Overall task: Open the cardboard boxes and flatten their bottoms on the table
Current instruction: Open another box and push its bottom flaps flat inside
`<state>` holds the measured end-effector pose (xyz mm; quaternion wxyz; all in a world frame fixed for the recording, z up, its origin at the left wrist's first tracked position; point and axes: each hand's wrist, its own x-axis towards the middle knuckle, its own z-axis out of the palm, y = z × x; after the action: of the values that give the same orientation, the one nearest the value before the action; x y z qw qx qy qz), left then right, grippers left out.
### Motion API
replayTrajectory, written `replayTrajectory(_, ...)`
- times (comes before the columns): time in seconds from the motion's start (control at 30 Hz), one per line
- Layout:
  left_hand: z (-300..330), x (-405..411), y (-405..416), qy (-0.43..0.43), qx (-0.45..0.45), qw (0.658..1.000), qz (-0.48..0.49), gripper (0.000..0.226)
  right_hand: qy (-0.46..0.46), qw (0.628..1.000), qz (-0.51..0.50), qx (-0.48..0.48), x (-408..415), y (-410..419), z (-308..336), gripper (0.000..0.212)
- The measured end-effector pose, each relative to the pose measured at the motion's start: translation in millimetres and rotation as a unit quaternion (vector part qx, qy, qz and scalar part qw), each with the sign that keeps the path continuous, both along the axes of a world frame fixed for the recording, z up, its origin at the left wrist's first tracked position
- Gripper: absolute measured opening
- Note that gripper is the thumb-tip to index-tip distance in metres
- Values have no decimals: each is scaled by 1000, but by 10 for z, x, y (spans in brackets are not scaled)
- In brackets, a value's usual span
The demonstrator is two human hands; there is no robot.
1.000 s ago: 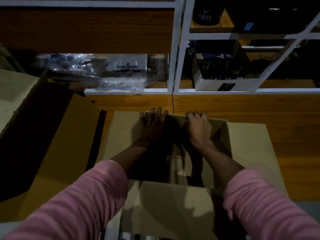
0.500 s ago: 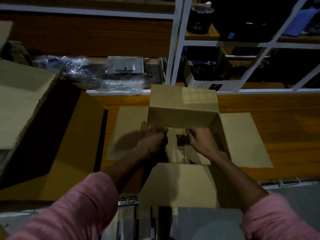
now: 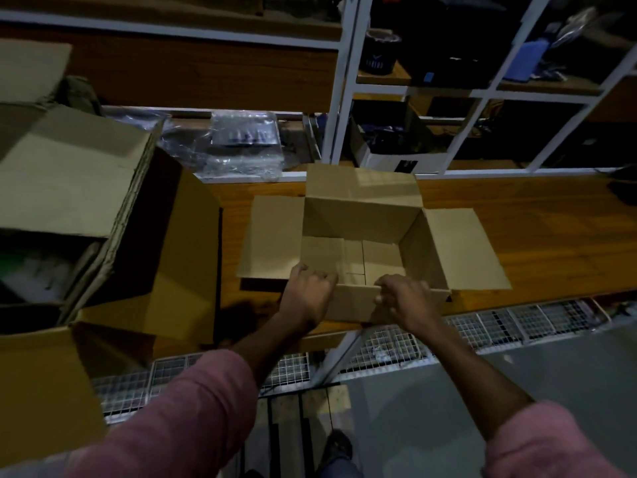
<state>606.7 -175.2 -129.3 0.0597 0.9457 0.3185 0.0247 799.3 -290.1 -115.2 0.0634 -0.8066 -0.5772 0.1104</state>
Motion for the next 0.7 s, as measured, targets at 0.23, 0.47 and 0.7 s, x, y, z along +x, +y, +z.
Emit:
replayTrajectory(0.23,-195,-193,-255,-22,72,986,151,63,-121,988,-68,74,-51,-203,-235,36)
replayTrajectory(0.47,-427,-227,-322,-32,-55,985,161,137,-52,981,-174,62,230,-649,-374,72)
replayTrajectory(0.7,-489,-11,-296,-77,-73,991,84,144,172,972,-91,132,500,-550,-375,77)
